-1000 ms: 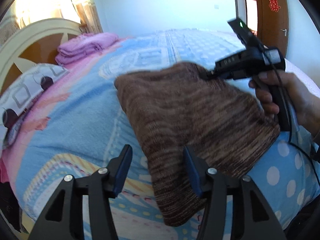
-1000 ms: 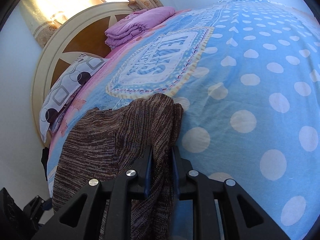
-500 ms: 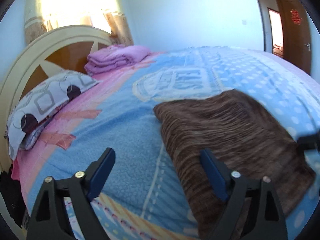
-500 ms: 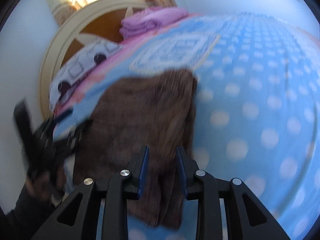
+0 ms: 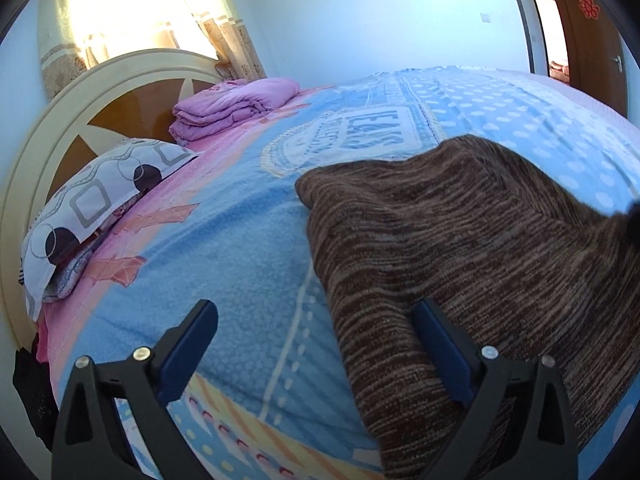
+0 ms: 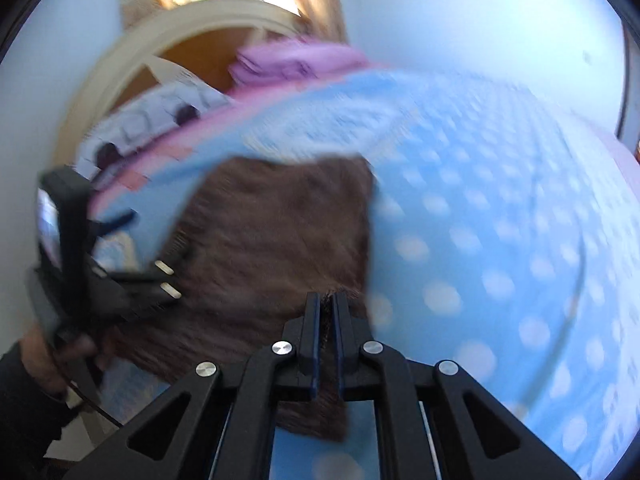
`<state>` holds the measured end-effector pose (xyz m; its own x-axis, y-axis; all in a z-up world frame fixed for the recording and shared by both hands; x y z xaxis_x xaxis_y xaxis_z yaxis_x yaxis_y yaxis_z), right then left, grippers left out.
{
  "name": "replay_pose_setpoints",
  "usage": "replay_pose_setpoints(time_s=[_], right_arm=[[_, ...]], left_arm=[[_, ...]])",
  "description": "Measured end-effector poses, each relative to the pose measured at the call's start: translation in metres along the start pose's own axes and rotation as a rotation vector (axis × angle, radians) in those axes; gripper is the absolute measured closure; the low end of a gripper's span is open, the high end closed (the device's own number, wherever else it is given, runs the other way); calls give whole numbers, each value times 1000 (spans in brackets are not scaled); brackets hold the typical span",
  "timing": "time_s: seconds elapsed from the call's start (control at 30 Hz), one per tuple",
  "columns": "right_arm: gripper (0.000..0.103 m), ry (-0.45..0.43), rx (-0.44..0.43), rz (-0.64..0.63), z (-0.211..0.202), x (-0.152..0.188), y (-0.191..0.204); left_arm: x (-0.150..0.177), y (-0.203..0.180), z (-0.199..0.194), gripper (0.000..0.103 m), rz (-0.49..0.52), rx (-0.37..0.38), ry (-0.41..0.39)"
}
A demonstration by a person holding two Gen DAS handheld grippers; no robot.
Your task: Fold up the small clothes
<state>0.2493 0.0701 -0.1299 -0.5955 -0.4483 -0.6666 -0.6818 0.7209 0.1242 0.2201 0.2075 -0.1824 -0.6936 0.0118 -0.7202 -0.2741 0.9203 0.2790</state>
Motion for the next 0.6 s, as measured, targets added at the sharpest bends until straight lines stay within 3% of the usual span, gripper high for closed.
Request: replay_pose_setpoints(time_s=[0.07,0.17,0.3,0.33,0.37,0.43,0.5,0.6], right_arm=[[88,38,-56,-29,18,-2,12],[88,108,27,-13,39,12,-3],[89,146,104,29,26,37,-27],[85,143,99,54,21,45,-36],[70,132,100,84,17,51,-45],[58,122,98,155,7,59,-61],[58,136,161,192,2,68,-75],[59,108,132,232,-13,72,-77]], left_arm=[[0,0,0,0,-1,-5,0],[2,3,2,0,-23,21,9],[4,6,5,0,-61,67,25],[4,6,5,0,-63,69,24],[4,5,5,0,-60,66,21],[4,3,4,0,-50,51,13],[4,2,3,0,-43,36,9],[7,4,-3,0,-57,34,15]])
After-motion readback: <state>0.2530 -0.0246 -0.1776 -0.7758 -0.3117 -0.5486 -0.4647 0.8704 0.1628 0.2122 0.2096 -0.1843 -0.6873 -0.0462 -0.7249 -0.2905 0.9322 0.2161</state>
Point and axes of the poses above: each gripper's, at about its wrist camera, not at the fingertips, and z roughly the way its jaws point, y to its left, x to its underside, the point moved 8 cm from there along z, roughly the way its jaws point, and after that the axes turned 3 degrees about y, right-handed, at the moved point
